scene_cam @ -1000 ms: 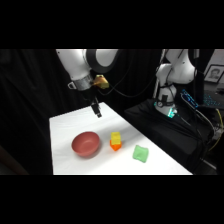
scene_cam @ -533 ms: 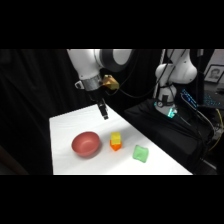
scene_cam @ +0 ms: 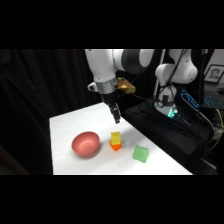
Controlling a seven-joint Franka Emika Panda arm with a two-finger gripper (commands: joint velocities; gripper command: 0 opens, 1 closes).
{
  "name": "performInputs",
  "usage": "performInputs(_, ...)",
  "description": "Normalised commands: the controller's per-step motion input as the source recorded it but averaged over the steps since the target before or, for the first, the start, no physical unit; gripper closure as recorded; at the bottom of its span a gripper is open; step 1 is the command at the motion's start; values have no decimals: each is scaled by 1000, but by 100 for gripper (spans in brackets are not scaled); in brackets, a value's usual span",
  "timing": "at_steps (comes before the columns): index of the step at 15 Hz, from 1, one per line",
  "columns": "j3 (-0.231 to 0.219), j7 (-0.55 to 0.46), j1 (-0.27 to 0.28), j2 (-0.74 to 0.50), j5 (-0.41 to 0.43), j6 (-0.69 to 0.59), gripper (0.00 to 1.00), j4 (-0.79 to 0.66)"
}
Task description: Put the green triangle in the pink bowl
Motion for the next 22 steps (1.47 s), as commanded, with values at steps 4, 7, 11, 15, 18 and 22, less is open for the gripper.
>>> performInputs(4,88,232,75,-345,90,286,0,-438)
performInputs(7,92,205,71,-282,140,269,0,-361)
performInputs(11,83,175,68,-250,165,277,0,-304)
performInputs(15,65,107,57,-201,214,281,0,-261)
performInputs(18,73,98,69,-193,188,291,0,-273)
performInputs(22,69,123,72,-179,118,320,0,-286)
